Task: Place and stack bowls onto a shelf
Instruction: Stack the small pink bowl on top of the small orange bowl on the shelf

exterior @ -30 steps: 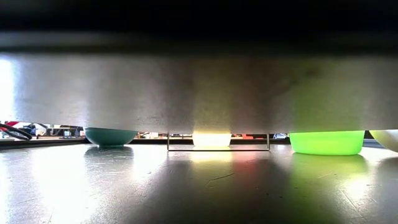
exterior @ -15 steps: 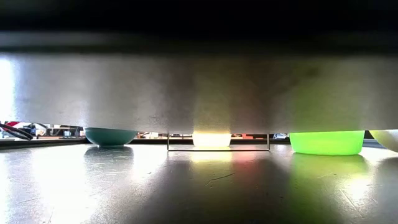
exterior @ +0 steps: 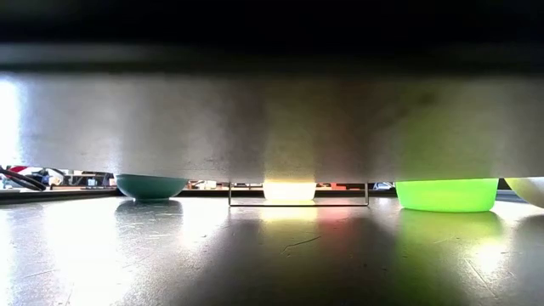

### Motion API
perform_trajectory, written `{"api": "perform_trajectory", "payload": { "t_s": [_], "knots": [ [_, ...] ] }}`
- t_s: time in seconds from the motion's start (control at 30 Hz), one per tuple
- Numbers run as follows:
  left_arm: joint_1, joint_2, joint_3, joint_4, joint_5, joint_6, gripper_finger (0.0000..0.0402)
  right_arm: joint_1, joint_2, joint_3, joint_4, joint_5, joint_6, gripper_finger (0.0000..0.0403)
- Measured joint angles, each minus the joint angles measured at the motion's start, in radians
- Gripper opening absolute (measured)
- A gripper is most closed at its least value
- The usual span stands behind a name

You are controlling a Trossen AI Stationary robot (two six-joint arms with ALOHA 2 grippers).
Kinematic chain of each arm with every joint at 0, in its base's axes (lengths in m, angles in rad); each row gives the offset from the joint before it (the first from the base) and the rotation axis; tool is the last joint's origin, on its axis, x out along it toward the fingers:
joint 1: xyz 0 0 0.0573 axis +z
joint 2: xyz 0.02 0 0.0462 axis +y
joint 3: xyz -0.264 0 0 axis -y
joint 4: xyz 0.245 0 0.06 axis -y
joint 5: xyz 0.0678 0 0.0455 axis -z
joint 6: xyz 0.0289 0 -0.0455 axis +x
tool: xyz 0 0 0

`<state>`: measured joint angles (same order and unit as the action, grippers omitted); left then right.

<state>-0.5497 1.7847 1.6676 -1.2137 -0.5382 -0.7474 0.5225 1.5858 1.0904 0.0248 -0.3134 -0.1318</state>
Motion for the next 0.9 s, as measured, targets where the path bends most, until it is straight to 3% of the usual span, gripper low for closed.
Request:
{"api": "perform_trajectory", "payload": {
  "t_s": [0.8, 0.9],
  "knots": [
    [-0.014, 0.0, 0.0, 0.0, -0.023, -0.029, 0.0247, 0.013, 0.001, 0.0, -0.041, 0.003, -0.161, 0.0013],
    [-0.015, 0.0, 0.0, 0.0, -0.027, -0.03, 0.0247, 0.025, 0.001, 0.0, -0.05, 0.049, -0.17, 0.0013]
  ]
}}
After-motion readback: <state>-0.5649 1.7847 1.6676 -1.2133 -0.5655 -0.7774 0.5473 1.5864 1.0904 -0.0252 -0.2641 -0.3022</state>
